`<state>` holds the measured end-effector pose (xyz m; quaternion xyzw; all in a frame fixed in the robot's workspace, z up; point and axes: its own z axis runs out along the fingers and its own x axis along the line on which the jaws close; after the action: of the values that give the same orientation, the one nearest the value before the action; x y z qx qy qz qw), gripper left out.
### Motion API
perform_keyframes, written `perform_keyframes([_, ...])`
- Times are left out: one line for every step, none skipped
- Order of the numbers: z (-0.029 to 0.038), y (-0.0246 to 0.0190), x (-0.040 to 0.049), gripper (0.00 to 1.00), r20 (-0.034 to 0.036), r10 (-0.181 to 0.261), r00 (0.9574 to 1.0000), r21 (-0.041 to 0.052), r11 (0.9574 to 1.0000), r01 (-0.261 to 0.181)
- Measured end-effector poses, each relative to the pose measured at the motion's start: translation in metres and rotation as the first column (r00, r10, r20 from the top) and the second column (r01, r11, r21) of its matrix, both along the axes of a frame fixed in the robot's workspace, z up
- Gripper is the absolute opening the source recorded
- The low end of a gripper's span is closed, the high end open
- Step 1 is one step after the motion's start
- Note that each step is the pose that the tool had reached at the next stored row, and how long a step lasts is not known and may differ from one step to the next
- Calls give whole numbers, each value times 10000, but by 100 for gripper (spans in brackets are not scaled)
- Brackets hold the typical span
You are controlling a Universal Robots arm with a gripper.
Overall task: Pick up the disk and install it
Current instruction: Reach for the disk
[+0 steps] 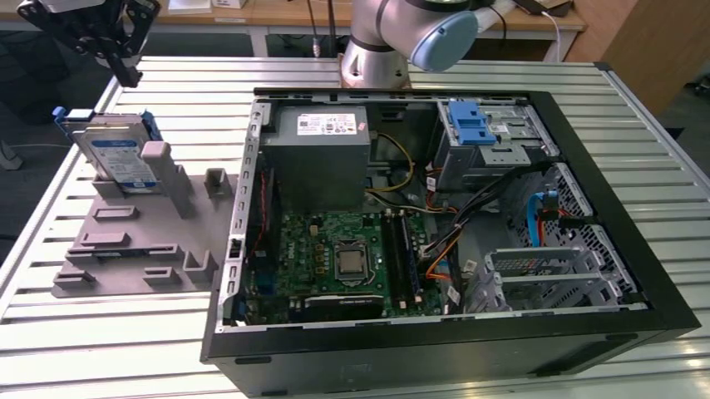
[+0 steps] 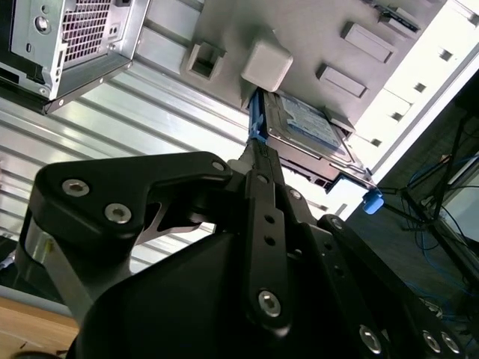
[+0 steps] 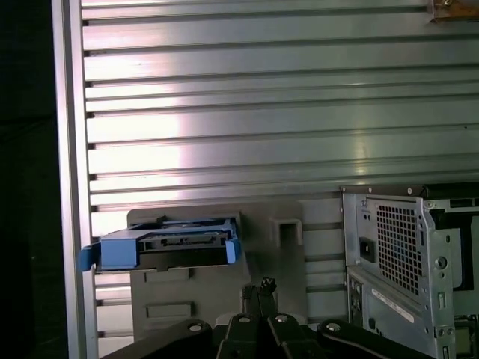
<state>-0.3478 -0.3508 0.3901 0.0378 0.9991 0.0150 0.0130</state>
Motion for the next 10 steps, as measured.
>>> perform_keyframes([0,0,-5,11,0,0,10000,0,10000,0])
perform_keyframes([-1,0,-10,11,1,0,10000,0,10000,0])
perform_keyframes([-1,0,-14,11,0,0,10000,0,10000,0])
perform_keyframes([-1,0,-19,11,0,0,10000,0,10000,0])
perform_keyframes([-1,0,-24,11,1,0,10000,0,10000,0])
perform_keyframes([-1,0,-27,11,1,0,10000,0,10000,0])
perform_keyframes([-1,0,-31,11,0,0,10000,0,10000,0])
perform_keyframes([-2,0,-36,11,1,-1,10000,0,10000,1])
perform_keyframes([-2,0,-41,11,1,-1,10000,1,10000,1])
perform_keyframes([-2,0,-45,11,0,-1,10000,0,10000,1])
